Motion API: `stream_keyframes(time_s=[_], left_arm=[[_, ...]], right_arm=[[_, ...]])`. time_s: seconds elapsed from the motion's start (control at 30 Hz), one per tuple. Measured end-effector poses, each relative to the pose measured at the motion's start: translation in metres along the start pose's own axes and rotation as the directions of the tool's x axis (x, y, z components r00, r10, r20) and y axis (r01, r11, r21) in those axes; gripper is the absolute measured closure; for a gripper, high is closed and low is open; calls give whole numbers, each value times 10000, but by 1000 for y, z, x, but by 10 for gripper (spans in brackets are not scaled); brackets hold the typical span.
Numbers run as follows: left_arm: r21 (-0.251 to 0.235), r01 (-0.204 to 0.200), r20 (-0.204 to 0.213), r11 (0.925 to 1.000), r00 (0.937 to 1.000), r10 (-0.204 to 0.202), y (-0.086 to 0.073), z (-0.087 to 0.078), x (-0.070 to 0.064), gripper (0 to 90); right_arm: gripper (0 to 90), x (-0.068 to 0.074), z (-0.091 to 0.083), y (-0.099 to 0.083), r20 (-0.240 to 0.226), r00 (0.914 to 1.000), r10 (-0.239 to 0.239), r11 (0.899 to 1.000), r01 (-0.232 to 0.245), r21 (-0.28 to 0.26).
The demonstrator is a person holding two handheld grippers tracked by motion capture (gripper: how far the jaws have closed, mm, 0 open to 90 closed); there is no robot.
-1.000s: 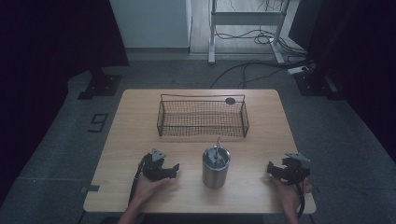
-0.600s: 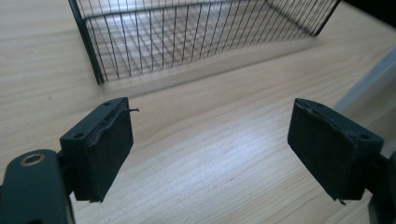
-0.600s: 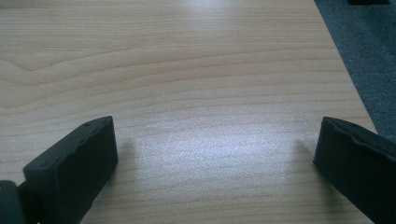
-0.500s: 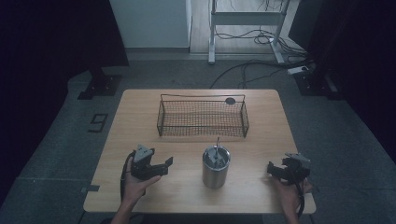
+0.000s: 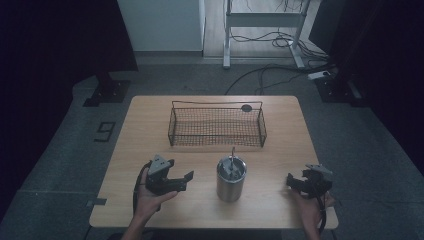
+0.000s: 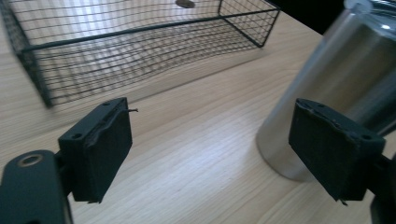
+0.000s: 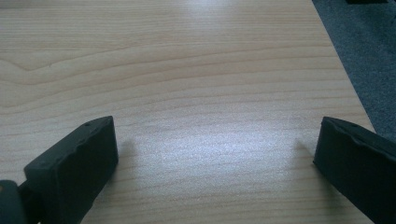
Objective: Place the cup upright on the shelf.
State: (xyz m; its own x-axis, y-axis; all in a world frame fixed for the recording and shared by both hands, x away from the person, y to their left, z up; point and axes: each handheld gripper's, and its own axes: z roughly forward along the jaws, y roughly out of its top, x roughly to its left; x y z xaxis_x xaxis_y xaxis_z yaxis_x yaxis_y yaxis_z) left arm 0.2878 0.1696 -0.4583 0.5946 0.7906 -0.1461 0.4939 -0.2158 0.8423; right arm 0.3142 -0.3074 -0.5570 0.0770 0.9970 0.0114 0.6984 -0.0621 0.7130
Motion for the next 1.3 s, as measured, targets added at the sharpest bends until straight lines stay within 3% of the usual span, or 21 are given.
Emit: stream_keyframes(time_s=[0.33, 0.5, 0.77, 0.87, 1.03, 1.13, 1.23, 1.3], left_arm=[[210, -43, 552, 9998, 9985, 32, 9, 15, -19, 81], [389, -533, 934, 9978, 9944, 495, 15, 22, -35, 62], [637, -656, 1003, 9958, 9932, 590, 12, 36, -46, 51], [763, -768, 1319, 9941, 9890, 663, 11, 40, -47, 19], [775, -816, 1350, 9936, 9883, 706, 10, 40, -48, 2], [865, -868, 1594, 9925, 9846, 722, 10, 40, -52, 6], [718, -1243, 1853, 9896, 9766, 1092, 8, 40, -60, 0], [834, -1335, 1740, 9875, 9777, 1175, 8, 44, -62, 0]], right_arm=[[0, 0, 0, 0, 0, 10000, -2, 10000, 2, -2], [0, 0, 0, 0, 2, 10000, 0, 10000, 0, -1], [0, 0, 0, 0, 0, 10000, 0, 10000, 0, -1], [0, 0, 0, 0, 0, 10000, -2, 10000, 2, -2], [0, 0, 0, 0, 2, 10000, 0, 10000, 0, -1], [0, 0, 0, 0, 0, 10000, 0, 10000, 0, -3], [0, 0, 0, 0, 4, 10000, 0, 10000, 0, -3], [0, 0, 0, 0, 2, 10000, 1, 10000, -1, -2]])
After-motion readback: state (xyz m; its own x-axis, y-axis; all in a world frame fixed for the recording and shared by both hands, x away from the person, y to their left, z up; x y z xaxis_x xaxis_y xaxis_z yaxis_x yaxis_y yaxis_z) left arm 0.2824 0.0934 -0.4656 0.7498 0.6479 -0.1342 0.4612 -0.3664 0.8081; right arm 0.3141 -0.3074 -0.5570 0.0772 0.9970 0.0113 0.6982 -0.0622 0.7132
